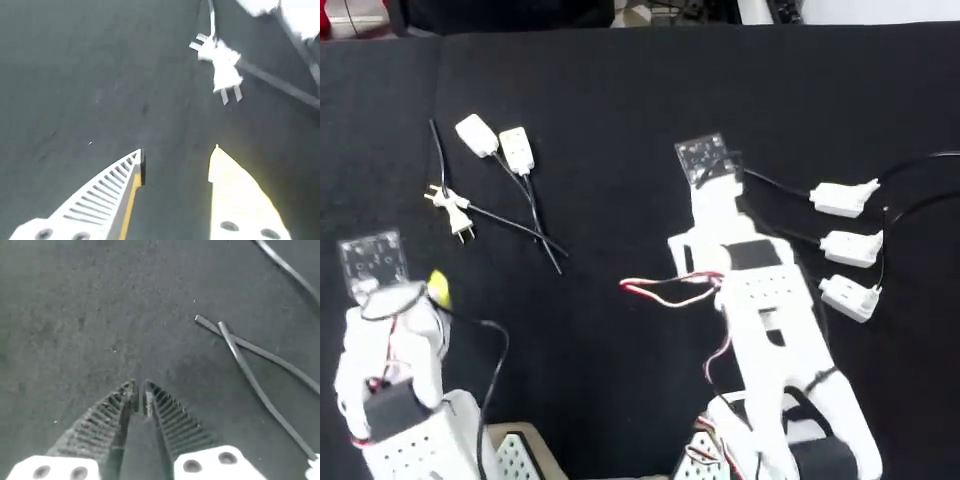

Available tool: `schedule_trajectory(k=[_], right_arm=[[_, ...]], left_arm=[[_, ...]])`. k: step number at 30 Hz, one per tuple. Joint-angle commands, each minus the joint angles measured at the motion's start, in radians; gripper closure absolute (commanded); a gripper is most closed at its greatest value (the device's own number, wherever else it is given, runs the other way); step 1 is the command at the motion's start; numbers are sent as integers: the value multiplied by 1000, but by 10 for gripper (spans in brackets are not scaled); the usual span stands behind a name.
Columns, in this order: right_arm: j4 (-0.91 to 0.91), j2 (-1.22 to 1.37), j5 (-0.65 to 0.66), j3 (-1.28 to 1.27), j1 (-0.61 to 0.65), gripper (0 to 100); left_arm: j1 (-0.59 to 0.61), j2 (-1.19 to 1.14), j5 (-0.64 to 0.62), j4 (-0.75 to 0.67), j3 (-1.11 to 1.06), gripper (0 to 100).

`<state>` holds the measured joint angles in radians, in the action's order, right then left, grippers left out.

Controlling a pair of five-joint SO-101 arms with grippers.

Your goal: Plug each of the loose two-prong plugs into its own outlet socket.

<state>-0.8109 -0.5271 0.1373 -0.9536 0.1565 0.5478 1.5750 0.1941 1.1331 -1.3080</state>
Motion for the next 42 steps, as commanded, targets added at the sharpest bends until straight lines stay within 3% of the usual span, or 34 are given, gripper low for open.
schedule_trajectory(k=[1, 9, 16, 20, 23, 27, 32, 36, 42], right_arm=[[94, 5, -6, -44, 9, 981], [199, -5, -71, -150, 15, 981], [199, -4, -71, -151, 14, 981], [199, -1, -71, -151, 15, 981], [199, 1, -71, -151, 15, 981], [199, 1, -71, -153, 15, 981], [199, 1, -71, -153, 15, 981], [199, 1, -71, -153, 15, 981], [199, -4, -71, -170, 51, 981]], left_arm=[[-59, -311, -140, -92, 266, 777], [-171, -1126, -334, -106, 908, 775], [-223, -1640, -362, -15, 1388, 775], [-314, -1830, -365, 61, 1620, 762], [-389, -1959, -397, 77, 1756, 699], [-455, -2131, -411, 78, 1916, 691], [-456, -2335, -474, 87, 2080, 691], [-447, -2438, -534, 178, 2229, 703], [-432, -2576, -542, 203, 2391, 729]])
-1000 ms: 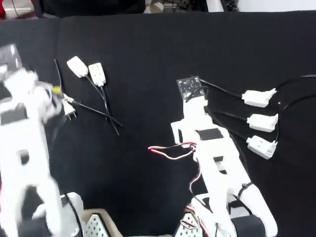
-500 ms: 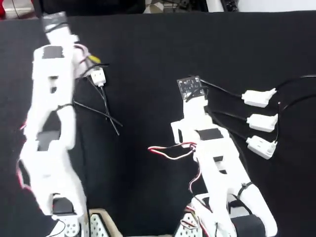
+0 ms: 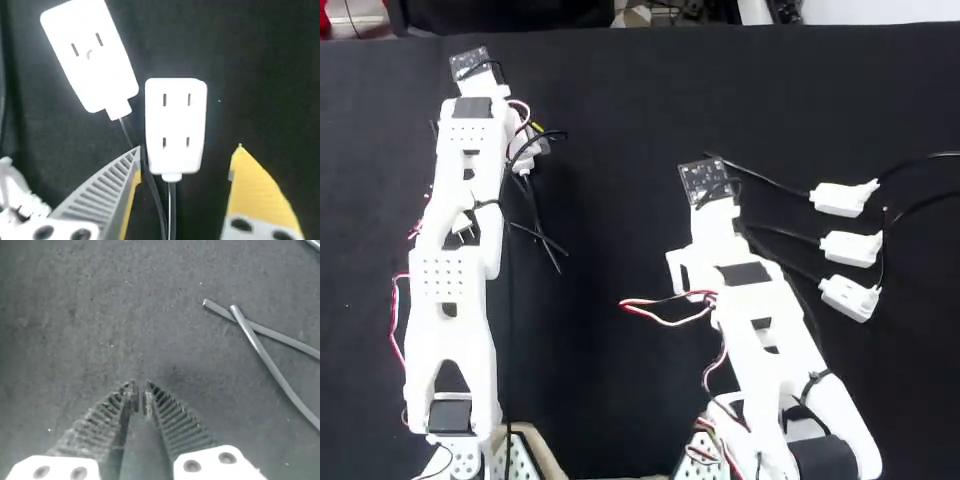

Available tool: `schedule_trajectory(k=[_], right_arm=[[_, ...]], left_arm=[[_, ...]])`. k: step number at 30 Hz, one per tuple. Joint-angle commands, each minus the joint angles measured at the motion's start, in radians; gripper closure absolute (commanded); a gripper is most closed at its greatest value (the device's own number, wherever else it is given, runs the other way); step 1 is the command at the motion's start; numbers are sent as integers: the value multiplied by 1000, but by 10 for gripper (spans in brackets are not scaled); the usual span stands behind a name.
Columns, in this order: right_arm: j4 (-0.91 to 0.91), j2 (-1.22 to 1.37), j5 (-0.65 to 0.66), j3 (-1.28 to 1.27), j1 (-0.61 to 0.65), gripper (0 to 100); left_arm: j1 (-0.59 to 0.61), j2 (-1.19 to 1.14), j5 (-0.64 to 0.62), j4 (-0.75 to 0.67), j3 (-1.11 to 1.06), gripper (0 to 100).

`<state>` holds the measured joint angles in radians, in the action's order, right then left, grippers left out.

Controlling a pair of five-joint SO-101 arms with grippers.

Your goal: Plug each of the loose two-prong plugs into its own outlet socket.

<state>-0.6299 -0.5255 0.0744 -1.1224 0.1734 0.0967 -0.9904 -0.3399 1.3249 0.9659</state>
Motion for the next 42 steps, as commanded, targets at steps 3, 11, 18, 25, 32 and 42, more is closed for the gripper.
schedule_trajectory(k=[3, 11, 18, 25, 32, 42], right_arm=[[18, -5, -6, -1, 43, 981], [18, -5, -6, -1, 43, 981], [18, -2, -6, -1, 43, 981], [18, -2, -6, -1, 43, 981], [18, -2, -6, -1, 43, 981], [18, -7, -6, -8, 46, 981]], left_arm=[[18, -57, -3, 14, 194, 730], [13, -112, -2, 15, 249, 752], [12, -114, 35, 18, 248, 894], [-28, -104, 114, 106, 257, 973], [-21, -103, 129, 114, 260, 940], [48, -120, 121, 216, 581, 791]])
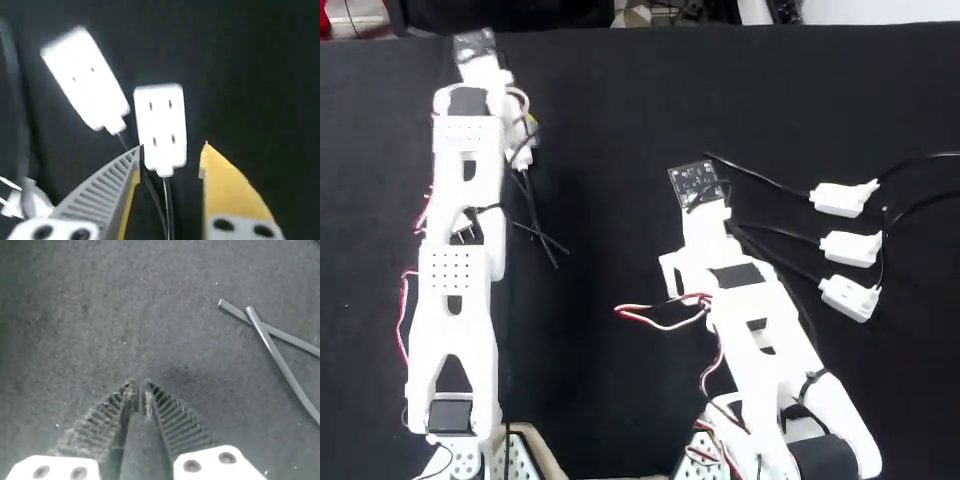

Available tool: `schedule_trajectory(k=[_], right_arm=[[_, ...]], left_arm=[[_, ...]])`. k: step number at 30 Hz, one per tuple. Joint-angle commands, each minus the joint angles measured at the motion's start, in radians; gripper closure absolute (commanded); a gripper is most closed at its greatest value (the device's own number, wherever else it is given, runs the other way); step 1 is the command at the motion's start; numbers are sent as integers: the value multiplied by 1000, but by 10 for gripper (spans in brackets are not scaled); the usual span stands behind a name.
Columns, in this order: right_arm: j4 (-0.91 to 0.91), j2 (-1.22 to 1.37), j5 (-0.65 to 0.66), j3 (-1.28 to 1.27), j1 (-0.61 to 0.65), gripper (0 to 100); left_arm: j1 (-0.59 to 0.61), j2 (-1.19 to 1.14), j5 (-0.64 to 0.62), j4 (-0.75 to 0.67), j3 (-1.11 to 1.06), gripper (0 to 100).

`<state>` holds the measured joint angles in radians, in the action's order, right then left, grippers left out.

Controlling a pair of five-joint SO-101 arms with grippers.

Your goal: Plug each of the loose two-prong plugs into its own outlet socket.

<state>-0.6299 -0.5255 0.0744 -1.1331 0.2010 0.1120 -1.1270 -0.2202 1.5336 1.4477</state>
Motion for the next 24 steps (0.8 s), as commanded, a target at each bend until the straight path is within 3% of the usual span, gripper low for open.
schedule_trajectory(k=[1, 16, 24], right_arm=[[18, -7, -6, 2, 18, 981], [18, -7, -6, 1, 20, 981], [18, -7, -6, -1, 20, 981]], left_arm=[[35, 9, 2, -6, 99, 790], [24, -106, -32, -91, 97, 740], [7, -104, -35, -204, -88, 745]])
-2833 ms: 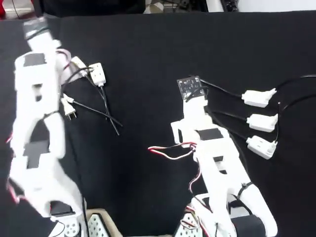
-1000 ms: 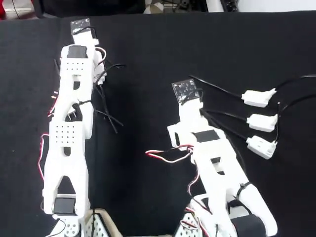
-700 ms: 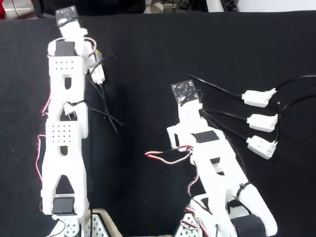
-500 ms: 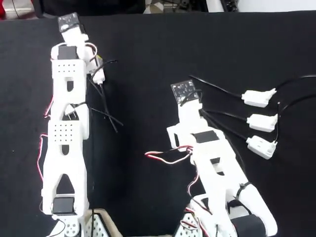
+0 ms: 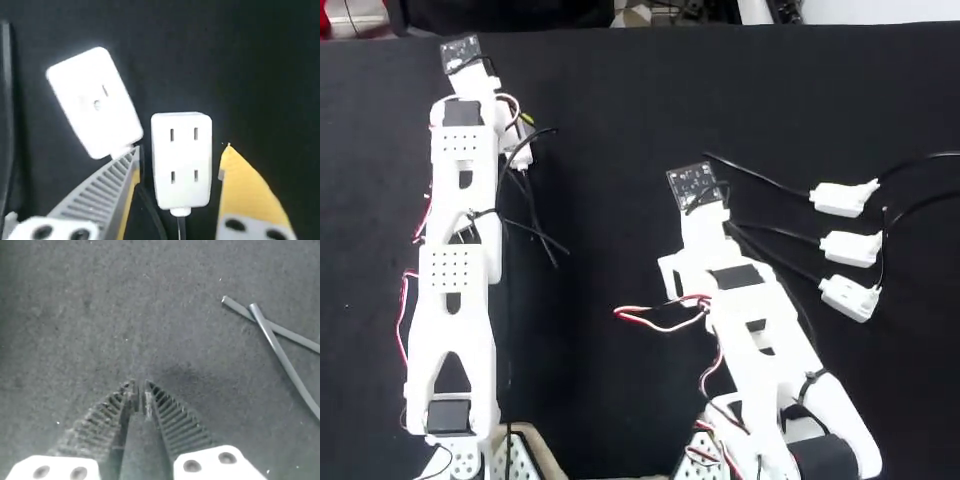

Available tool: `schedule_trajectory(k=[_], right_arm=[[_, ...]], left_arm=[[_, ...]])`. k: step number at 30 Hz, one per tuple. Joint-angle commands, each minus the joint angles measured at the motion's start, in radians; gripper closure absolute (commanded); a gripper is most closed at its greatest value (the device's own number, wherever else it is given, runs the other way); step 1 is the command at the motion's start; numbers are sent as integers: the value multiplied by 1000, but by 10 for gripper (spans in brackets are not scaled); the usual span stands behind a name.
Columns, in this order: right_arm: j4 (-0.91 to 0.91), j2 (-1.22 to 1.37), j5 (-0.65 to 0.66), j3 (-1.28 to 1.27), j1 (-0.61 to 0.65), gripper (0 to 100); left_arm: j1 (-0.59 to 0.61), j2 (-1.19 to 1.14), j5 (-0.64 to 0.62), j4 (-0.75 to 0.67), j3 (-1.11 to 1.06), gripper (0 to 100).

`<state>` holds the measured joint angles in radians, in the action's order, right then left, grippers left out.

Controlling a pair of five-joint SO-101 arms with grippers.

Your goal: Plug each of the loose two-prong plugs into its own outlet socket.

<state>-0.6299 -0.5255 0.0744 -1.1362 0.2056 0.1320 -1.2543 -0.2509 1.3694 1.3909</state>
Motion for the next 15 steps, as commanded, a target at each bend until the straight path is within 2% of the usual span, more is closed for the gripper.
schedule_trajectory(k=[1, 6, 15], right_arm=[[18, -7, -6, 2, 15, 981], [17, -7, -5, 2, 15, 981], [17, -7, -3, 2, 15, 981]], left_arm=[[-21, 23, -5, -43, -47, 745], [-38, 23, -40, -40, -62, 745], [-41, 21, -38, -46, -91, 905]])
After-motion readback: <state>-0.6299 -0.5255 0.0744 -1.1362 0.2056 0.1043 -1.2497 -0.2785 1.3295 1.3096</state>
